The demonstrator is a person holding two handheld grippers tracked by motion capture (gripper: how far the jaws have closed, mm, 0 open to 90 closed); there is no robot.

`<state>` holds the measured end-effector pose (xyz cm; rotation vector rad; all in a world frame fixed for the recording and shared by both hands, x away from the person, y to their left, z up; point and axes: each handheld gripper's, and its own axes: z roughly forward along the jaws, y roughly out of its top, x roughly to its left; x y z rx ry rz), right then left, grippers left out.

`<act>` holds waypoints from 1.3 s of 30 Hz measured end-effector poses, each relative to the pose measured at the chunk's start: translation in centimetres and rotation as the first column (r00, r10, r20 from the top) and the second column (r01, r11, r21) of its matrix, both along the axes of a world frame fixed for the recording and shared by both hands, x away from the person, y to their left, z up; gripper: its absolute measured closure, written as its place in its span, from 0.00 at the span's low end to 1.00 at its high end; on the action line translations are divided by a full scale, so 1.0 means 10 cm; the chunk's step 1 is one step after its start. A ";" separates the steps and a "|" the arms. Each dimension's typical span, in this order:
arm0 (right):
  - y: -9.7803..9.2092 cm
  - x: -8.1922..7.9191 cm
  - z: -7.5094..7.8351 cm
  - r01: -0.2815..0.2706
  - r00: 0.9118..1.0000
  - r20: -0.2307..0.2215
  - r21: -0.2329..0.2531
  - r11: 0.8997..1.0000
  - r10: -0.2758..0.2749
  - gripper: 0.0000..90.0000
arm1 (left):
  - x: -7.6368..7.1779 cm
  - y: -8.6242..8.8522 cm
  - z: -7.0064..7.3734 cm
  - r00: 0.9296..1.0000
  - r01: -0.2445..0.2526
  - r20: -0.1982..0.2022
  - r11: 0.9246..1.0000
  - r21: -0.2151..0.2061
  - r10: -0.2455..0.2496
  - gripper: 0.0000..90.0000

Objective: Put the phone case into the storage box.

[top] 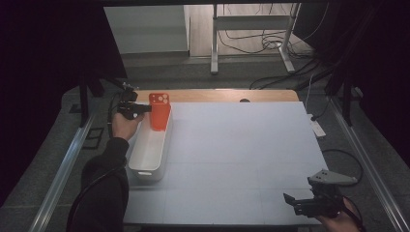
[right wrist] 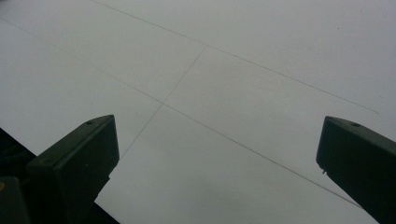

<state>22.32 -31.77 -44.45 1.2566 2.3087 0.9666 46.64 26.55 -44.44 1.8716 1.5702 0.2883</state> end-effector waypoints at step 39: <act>0.00 0.00 0.00 0.008 1.000 0.005 0.004 1.000 -0.008 0.00 | -0.29 0.00 0.11 0.988 0.104 0.111 0.994 0.018 -0.106 0.31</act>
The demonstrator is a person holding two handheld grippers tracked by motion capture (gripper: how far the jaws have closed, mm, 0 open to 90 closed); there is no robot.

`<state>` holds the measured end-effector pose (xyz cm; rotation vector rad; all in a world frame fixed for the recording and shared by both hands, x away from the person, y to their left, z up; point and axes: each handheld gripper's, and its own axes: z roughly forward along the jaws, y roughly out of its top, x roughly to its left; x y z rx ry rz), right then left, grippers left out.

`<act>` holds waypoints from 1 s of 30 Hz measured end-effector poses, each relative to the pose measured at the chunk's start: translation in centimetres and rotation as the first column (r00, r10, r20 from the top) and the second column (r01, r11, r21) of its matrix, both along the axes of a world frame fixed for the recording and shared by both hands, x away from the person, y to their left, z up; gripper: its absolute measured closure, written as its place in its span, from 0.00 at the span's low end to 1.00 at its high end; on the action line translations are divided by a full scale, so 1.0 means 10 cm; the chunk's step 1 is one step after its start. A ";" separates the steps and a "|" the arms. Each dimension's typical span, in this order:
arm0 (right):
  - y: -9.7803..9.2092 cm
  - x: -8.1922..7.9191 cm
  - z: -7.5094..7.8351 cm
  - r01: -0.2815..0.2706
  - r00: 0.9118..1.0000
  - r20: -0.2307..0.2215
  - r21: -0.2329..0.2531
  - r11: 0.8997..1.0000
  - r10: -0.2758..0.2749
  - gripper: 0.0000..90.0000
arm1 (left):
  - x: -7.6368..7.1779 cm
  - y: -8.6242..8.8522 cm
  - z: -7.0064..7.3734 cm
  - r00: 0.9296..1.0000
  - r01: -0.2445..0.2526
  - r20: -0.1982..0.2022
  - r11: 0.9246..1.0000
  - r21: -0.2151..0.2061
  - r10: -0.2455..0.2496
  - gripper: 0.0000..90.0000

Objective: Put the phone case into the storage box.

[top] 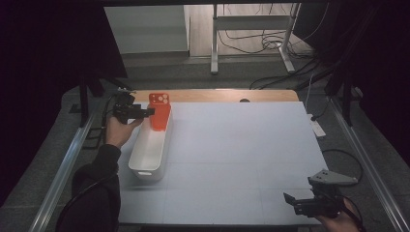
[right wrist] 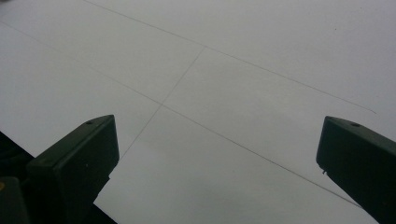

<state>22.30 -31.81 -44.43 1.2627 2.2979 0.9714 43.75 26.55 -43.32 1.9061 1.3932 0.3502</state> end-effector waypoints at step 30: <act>0.01 0.00 0.00 0.002 1.000 0.002 -0.004 1.000 -0.002 0.00 | -0.30 -0.10 0.08 0.990 0.142 0.002 0.990 -0.015 -0.142 0.04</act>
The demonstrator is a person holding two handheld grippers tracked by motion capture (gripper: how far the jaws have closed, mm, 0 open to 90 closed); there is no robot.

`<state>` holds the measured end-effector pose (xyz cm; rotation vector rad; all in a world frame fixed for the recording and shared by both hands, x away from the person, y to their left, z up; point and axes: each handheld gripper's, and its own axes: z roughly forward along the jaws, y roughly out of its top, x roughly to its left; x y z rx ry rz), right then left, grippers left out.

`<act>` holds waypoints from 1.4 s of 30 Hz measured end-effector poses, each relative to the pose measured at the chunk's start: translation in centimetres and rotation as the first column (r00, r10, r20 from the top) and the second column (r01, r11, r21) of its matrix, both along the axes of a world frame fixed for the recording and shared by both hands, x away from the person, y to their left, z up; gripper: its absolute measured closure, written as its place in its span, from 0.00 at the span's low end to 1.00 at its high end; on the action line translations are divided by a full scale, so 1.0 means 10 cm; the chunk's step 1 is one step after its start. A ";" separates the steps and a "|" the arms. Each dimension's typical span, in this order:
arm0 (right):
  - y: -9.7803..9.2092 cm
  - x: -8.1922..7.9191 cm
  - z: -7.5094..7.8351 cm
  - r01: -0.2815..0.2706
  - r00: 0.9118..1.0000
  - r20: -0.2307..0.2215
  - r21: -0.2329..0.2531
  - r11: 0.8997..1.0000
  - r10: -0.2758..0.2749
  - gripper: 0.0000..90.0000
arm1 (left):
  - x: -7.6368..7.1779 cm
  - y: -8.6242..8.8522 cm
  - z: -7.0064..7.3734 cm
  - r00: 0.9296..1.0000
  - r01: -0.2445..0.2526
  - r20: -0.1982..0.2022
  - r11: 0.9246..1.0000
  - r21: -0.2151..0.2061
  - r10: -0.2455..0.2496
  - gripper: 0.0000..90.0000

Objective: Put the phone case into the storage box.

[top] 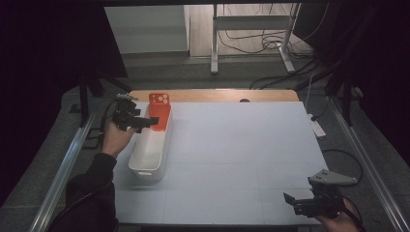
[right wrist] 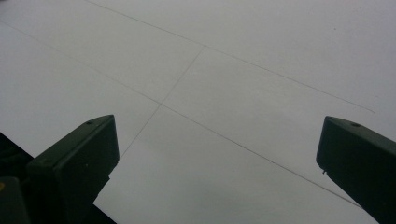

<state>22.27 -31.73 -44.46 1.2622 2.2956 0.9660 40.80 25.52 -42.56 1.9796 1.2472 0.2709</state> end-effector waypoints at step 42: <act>0.01 0.00 0.00 -0.008 1.000 -0.001 -0.014 1.000 0.008 0.00 | -0.48 -0.09 0.05 0.994 0.041 0.096 0.998 0.040 -0.044 0.00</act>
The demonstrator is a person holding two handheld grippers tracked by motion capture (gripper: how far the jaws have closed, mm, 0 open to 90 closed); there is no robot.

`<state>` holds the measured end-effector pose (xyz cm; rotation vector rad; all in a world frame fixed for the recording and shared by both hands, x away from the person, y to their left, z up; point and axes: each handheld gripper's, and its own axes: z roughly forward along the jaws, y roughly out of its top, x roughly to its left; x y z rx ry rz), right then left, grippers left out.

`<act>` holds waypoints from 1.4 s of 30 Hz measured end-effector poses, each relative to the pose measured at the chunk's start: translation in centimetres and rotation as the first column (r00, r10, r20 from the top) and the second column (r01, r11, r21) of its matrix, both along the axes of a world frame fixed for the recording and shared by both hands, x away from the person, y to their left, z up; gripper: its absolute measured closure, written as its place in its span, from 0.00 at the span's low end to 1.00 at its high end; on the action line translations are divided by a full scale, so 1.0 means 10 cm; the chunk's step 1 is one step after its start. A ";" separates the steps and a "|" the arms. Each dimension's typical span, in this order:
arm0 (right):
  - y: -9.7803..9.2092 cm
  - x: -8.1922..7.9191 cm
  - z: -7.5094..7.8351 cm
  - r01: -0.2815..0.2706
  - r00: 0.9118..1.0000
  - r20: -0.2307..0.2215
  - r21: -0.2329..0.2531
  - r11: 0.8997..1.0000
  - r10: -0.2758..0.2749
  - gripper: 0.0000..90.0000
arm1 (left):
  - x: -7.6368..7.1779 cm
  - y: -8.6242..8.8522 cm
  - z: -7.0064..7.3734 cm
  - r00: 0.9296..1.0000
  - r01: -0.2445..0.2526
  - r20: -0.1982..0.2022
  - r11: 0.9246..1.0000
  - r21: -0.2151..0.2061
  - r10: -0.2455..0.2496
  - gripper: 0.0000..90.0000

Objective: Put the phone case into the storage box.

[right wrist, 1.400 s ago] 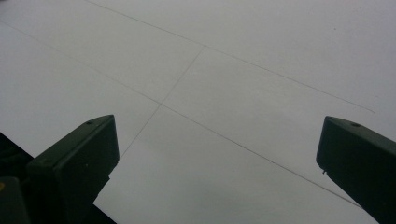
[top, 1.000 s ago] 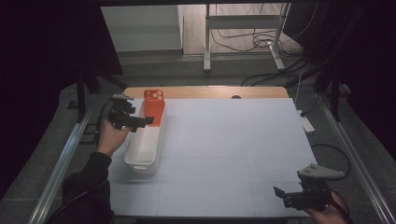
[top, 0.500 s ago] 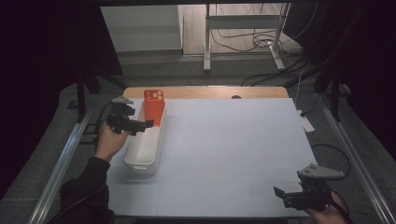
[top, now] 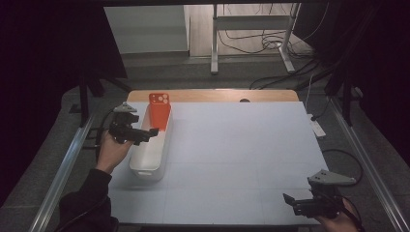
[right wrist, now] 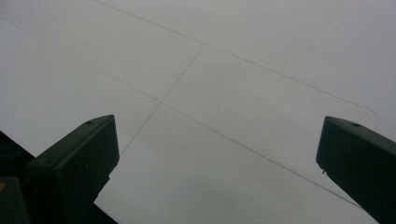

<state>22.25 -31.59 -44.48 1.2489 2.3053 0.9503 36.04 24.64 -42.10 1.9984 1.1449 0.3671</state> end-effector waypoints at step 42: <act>0.00 -0.01 0.01 0.004 1.000 0.008 0.001 1.000 -0.004 0.00 | -0.54 0.02 -0.01 0.998 0.024 0.054 1.000 -0.008 -0.023 0.00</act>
